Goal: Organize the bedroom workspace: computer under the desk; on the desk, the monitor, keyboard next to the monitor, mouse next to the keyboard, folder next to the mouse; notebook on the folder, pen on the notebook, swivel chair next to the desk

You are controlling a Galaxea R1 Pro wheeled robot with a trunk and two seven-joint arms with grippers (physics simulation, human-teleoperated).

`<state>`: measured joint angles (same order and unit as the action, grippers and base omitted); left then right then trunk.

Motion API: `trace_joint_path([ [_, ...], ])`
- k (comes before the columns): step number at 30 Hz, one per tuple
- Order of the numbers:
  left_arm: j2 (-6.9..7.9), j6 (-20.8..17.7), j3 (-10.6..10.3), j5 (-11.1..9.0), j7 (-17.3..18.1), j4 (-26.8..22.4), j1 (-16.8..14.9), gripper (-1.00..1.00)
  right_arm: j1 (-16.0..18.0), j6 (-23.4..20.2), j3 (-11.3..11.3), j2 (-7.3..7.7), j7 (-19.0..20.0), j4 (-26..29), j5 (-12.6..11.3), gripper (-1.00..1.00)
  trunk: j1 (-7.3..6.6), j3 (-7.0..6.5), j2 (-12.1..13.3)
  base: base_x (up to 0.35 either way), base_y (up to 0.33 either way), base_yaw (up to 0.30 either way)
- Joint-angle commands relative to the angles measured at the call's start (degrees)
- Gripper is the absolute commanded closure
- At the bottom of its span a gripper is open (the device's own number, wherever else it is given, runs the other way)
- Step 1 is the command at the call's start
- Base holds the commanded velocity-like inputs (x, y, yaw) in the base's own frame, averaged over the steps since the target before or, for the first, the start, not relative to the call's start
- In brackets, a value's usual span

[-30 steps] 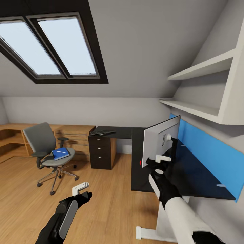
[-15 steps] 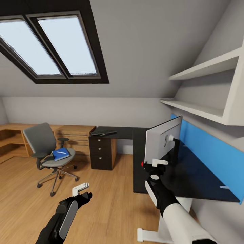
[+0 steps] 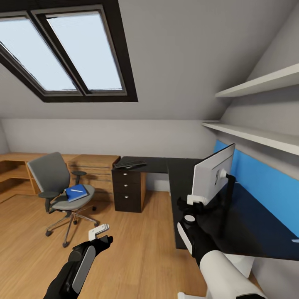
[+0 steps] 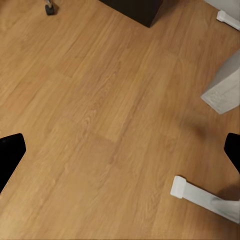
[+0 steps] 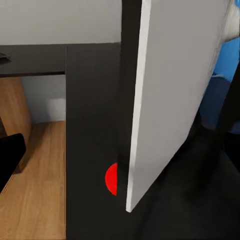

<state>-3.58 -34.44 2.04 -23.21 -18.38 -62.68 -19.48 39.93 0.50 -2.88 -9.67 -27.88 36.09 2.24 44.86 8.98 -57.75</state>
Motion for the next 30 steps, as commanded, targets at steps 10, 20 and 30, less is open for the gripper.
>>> trace_joint_path([
  [10,-0.09,-0.2,0.0,-0.6,-0.4,0.3,0.0,-1.0,0.0,3.1,-0.1,0.06,-0.6,-0.1,0.3,-1.0,0.03,0.09,-0.1,0.067,0.055,0.0],
  [20,-0.12,-0.2,0.0,-0.6,-0.4,0.4,0.0,-1.0,0.0,4.4,-0.1,0.16,-4.5,-0.1,0.4,-1.0,0.03,0.09,-0.1,0.006,0.005,0.0],
  [30,-0.19,-0.2,0.0,-0.7,-0.3,0.4,0.0,-1.0,0.0,6.8,-0.1,0.32,-6.1,-0.2,0.5,-1.0,0.03,0.09,-0.1,0.137,0.0,0.0],
])
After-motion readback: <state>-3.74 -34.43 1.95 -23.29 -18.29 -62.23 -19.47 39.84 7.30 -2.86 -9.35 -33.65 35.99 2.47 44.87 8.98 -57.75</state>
